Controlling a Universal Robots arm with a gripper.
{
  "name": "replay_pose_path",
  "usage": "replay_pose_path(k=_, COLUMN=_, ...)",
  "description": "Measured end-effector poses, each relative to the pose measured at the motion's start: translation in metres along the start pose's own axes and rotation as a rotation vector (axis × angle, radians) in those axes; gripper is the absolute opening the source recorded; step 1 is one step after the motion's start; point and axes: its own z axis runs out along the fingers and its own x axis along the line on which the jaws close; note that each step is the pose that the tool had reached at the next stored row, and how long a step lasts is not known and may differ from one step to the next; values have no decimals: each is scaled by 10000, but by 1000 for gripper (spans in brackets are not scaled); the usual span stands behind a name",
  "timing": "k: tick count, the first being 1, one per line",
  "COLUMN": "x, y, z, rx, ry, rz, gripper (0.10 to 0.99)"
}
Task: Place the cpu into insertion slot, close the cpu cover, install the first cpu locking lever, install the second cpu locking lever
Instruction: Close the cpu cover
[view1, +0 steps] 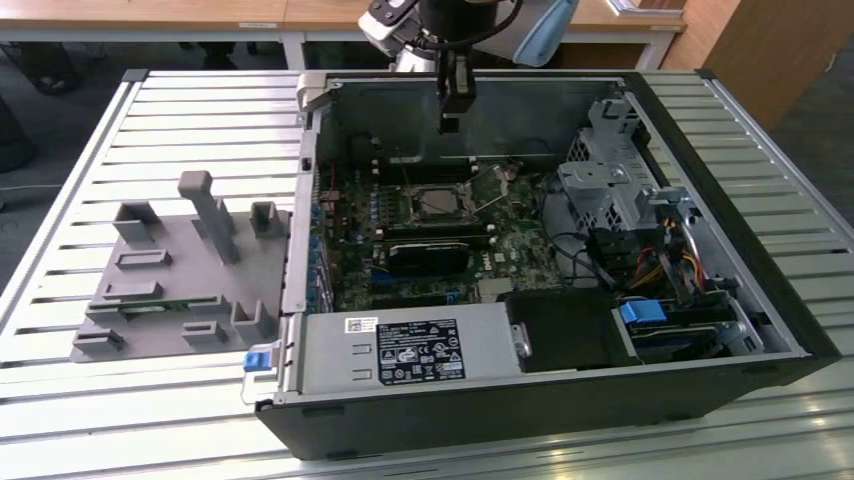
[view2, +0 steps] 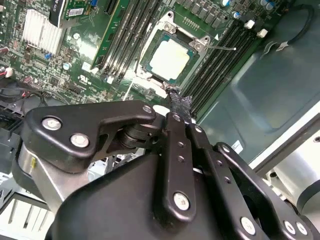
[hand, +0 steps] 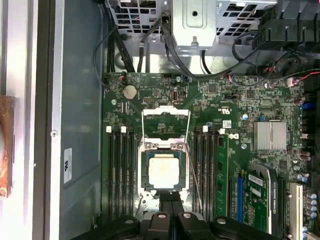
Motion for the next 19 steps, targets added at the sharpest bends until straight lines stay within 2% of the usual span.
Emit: replay_pose_path(k=19, x=2, y=-2, z=76, rx=0, ry=0, rz=0, gripper=114)
